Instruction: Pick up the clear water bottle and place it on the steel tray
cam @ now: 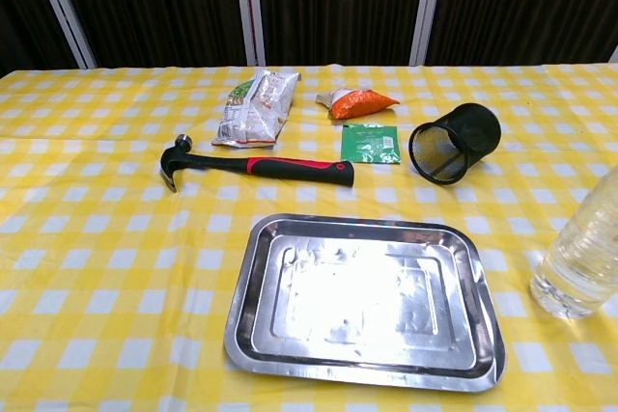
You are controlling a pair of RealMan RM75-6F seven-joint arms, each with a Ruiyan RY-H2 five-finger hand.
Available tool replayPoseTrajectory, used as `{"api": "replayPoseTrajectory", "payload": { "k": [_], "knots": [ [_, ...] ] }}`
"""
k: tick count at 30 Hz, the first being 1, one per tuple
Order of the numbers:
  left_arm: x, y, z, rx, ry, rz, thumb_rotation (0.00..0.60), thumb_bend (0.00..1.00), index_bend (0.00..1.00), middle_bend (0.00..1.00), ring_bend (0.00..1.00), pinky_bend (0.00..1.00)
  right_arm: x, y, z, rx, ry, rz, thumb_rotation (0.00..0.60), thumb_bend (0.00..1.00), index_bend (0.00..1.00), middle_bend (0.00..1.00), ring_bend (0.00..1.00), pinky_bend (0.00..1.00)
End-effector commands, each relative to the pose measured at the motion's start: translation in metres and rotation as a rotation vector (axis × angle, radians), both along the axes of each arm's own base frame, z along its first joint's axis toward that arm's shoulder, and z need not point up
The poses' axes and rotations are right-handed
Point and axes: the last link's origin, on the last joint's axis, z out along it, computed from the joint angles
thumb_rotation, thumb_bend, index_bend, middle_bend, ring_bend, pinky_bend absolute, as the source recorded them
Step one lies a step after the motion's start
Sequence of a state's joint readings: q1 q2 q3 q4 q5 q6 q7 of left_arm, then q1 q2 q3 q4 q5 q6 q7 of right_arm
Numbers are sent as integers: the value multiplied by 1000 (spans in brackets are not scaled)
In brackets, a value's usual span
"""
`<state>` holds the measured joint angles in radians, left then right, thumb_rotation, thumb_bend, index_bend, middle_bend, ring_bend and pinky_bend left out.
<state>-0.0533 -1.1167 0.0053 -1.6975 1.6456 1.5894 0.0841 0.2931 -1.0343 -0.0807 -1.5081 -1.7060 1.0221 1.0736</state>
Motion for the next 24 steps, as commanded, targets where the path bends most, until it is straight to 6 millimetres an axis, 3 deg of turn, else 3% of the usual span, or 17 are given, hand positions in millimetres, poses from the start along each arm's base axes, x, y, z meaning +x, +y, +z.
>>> {"api": "replayPoseTrajectory", "payload": {
  "k": [1,19,24],
  "knots": [
    [0,0,0,-1,1,0,600,164,52,0,0,0,2,-1,-12,35,-34,17,600,114,63,79,0,0],
    [-4,7,-10,-37,26,39,600,164,51,0,0,0,27,-20,-77,-131,-204,33,600,114,67,79,0,0],
    [-4,8,-10,-37,28,45,600,164,51,0,0,0,34,-22,-85,-140,-205,32,600,114,162,113,0,0]
  ]
}}
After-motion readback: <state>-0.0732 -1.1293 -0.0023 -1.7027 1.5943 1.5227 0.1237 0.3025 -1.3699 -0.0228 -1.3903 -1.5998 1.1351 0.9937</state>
